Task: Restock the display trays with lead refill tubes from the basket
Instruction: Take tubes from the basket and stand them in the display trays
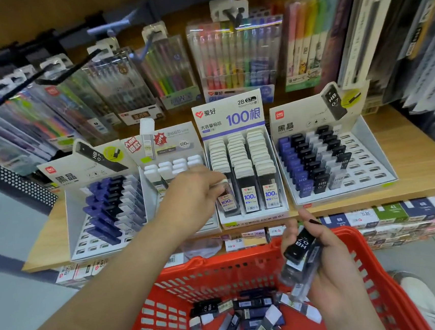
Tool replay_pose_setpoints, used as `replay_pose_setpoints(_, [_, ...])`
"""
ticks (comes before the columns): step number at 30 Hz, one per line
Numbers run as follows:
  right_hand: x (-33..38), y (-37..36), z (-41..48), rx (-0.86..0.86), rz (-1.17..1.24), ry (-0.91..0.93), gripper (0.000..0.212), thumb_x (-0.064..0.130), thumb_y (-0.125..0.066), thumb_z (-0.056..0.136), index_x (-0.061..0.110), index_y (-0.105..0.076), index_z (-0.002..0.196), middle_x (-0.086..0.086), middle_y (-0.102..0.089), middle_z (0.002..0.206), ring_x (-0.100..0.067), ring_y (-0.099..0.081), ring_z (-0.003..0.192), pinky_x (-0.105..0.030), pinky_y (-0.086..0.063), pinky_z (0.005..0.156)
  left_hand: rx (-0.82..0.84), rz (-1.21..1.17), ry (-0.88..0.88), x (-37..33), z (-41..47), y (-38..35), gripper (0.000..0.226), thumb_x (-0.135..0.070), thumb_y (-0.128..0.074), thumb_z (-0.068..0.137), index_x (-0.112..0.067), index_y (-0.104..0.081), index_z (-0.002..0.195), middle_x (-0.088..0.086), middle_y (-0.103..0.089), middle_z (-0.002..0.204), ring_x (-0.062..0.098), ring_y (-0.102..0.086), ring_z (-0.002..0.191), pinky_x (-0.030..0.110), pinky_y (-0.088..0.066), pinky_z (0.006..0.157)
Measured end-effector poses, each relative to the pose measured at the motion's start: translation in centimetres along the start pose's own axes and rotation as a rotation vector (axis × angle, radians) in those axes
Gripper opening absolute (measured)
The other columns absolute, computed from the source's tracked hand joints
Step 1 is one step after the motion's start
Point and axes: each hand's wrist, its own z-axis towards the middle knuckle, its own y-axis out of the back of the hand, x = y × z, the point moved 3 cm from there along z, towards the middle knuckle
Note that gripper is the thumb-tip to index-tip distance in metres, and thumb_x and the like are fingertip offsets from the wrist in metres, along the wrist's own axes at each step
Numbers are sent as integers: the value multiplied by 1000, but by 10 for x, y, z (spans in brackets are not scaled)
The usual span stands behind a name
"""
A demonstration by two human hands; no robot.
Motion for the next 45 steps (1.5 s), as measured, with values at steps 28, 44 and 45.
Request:
replay_pose_setpoints(28, [-12,-18,-5,-39,-218,133,24,24,-47,101,7,-60,112,-8,-61,72,-19,-63,63,-33,-57,66,233,-704,587,-45,-47,-23,10,-29,-68,86,-21,-62,87,-3,-64,66,18,-62,58,35,-54,64])
replay_pose_setpoints(44, [-5,-15,-12,-210,18,182,22,23,-44,104,12,-57,91,-6,-65,79,-17,-61,54,-26,-53,54,-74,-919,685,-77,-133,14,20,-10,-76,78,-22,-74,94,9,-73,79,26,-70,78,35,-59,75])
replay_pose_setpoints(45, [-3,-16,-14,-199,66,160,24,20,-43,104,13,-52,82,-2,-57,67,-14,-55,46,-21,-49,48,-108,-976,705,-75,-137,20,23,-5,-76,76,-22,-75,91,12,-73,82,28,-70,80,33,-59,75])
